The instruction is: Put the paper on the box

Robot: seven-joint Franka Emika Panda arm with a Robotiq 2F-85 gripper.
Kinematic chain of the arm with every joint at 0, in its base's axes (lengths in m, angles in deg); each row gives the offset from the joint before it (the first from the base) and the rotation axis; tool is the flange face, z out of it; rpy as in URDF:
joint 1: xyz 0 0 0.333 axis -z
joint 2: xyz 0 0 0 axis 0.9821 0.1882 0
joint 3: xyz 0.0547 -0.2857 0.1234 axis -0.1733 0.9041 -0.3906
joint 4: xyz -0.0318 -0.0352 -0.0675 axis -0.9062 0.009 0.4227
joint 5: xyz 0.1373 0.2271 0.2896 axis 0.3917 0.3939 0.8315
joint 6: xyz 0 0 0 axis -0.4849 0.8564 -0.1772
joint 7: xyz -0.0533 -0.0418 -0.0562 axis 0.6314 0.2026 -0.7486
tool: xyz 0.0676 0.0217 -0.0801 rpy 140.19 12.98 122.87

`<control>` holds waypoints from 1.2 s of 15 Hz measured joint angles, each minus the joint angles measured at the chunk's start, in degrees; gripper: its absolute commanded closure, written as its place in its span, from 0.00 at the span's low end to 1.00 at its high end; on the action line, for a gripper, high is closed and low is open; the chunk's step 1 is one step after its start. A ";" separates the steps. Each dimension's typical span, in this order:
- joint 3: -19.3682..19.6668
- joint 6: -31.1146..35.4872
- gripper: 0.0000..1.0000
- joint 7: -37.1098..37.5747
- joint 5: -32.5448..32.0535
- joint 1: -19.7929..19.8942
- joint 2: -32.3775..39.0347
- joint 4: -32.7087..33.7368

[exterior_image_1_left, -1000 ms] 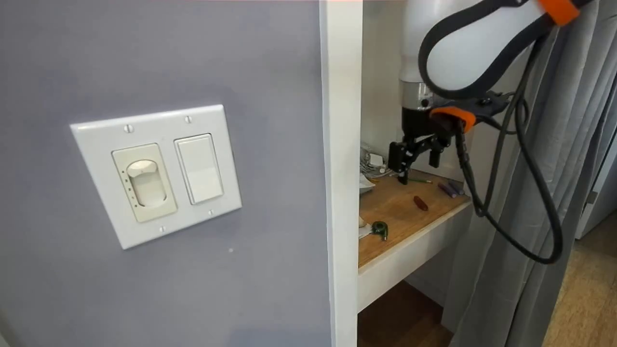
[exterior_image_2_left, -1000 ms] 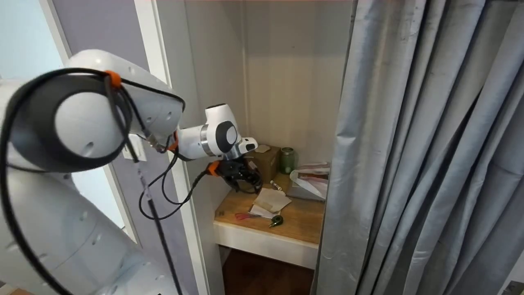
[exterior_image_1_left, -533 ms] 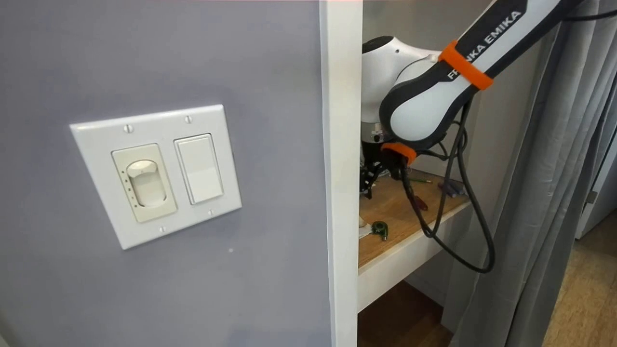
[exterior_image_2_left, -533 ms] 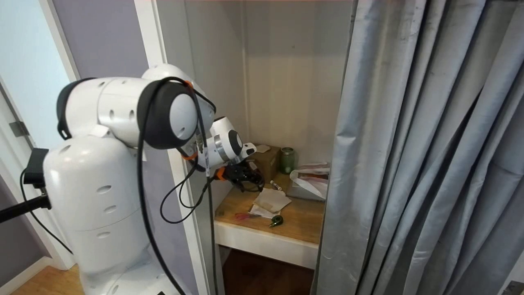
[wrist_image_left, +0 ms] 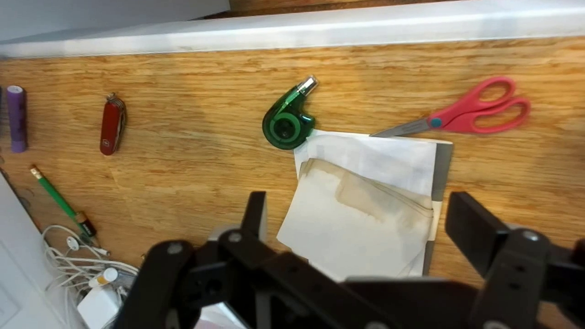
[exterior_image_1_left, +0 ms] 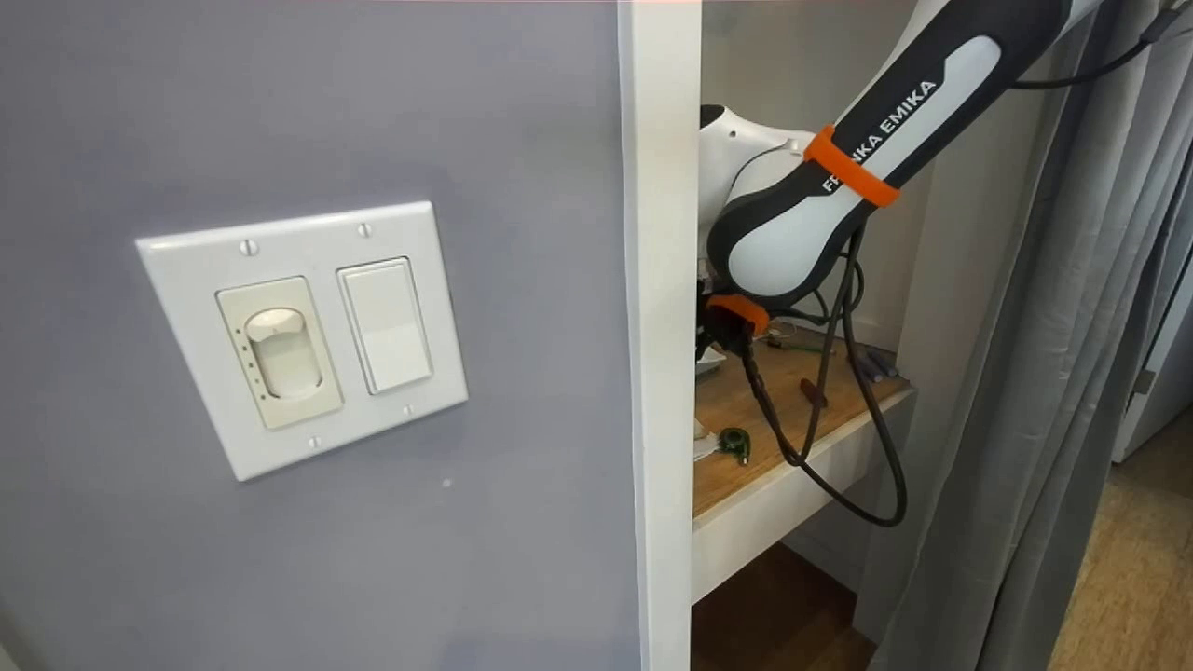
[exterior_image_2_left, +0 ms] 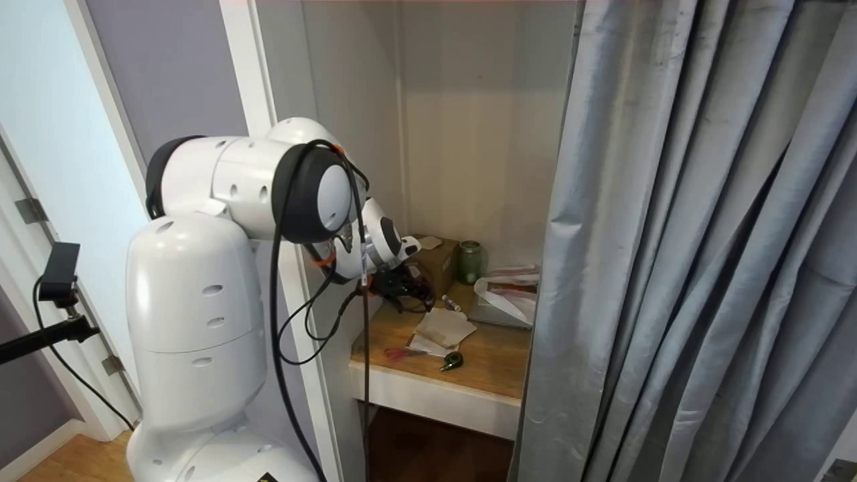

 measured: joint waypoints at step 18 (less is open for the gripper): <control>8.05 4.86 0.00 -0.65 0.28 -7.96 14.48 11.35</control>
